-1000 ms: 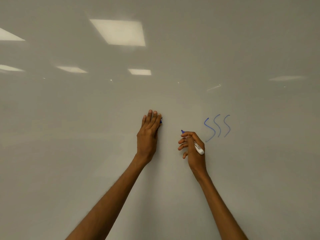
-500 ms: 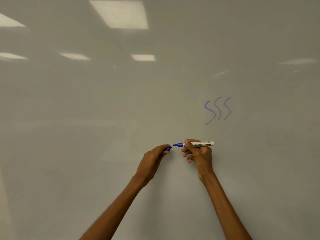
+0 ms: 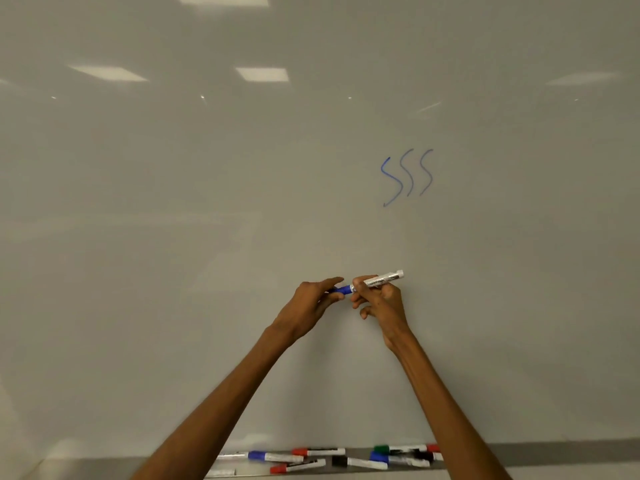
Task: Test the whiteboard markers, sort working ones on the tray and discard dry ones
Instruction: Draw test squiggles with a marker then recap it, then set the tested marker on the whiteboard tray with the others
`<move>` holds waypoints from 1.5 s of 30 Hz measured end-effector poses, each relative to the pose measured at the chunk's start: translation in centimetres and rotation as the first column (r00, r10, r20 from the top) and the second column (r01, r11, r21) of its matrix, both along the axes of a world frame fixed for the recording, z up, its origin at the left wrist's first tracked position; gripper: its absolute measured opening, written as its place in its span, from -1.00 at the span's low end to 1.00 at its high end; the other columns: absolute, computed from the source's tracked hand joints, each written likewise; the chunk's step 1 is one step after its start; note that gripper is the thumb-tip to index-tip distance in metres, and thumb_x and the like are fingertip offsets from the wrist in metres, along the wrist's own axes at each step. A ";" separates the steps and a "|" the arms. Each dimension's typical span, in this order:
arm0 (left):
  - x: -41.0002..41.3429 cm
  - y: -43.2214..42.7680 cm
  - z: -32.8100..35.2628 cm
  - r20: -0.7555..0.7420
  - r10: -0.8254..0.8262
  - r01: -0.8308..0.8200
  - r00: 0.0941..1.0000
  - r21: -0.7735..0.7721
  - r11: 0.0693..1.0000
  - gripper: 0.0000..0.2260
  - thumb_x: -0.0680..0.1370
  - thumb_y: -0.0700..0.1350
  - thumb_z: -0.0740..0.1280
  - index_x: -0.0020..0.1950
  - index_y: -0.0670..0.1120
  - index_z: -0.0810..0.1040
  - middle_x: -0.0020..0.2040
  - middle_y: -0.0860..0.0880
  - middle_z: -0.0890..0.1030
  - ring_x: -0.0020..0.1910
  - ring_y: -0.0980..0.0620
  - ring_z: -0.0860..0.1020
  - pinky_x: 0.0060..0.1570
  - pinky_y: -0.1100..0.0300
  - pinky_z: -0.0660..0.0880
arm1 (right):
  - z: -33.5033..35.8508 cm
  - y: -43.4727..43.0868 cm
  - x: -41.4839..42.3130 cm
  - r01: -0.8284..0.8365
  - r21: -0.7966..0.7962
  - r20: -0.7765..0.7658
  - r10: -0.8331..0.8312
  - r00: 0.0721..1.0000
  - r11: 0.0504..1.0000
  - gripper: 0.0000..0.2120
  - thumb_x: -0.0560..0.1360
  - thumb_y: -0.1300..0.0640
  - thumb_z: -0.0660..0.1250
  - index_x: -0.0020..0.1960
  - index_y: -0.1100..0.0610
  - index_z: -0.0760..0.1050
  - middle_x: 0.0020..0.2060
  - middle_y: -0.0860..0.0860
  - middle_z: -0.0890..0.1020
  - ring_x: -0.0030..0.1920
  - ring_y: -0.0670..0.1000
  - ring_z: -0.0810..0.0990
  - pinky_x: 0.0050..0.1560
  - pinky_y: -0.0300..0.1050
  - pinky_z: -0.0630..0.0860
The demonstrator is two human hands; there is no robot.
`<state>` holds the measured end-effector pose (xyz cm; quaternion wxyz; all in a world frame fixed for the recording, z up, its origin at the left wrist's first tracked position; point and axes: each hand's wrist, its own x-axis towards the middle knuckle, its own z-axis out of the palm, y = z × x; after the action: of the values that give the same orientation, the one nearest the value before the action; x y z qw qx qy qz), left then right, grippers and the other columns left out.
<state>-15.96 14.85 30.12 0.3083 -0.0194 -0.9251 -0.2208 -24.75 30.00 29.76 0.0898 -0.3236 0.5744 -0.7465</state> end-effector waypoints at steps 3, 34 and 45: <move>-0.8 0.6 0.3 0.181 -0.018 0.010 0.983 0.045 0.999 -0.74 0.63 -0.07 0.23 0.21 -0.17 0.57 0.01 -0.10 0.67 -0.04 0.00 0.62 0.07 0.13 0.53 | -1.2 0.6 -0.1 0.009 -0.016 0.049 -0.008 0.999 1.000 -0.91 0.55 0.15 0.35 -0.05 0.16 0.59 -0.33 0.07 0.59 -0.32 -0.02 0.52 -0.44 -0.19 0.45; -12.9 17.5 -13.8 0.200 -0.205 0.219 0.958 -0.050 0.974 -0.75 0.56 -0.02 0.35 0.21 -0.03 0.61 -0.10 -0.05 0.69 -0.26 -0.02 0.57 -0.18 0.10 0.52 | -14.1 24.6 -9.4 0.381 0.357 0.021 -0.415 0.910 0.853 -0.78 0.36 0.26 0.54 -0.01 0.22 0.64 -0.23 0.03 0.66 -0.27 -0.07 0.62 -0.28 -0.23 0.60; -17.6 27.4 -25.1 0.412 -0.377 0.398 0.830 0.037 0.917 -0.80 0.52 -0.07 0.39 0.13 0.00 0.65 -0.10 -0.08 0.69 -0.17 -0.12 0.59 -0.16 0.12 0.46 | -25.8 34.3 -10.3 0.468 0.726 -0.189 -0.508 0.840 0.503 -0.81 0.44 0.20 0.47 0.05 0.15 0.67 -0.06 0.00 0.69 -0.12 -0.09 0.57 -0.08 -0.29 0.40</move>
<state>-33.59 42.25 4.99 0.0553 -0.1675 -0.9508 -0.2545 -35.08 64.34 3.97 0.0146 -0.0638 0.8936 -0.4440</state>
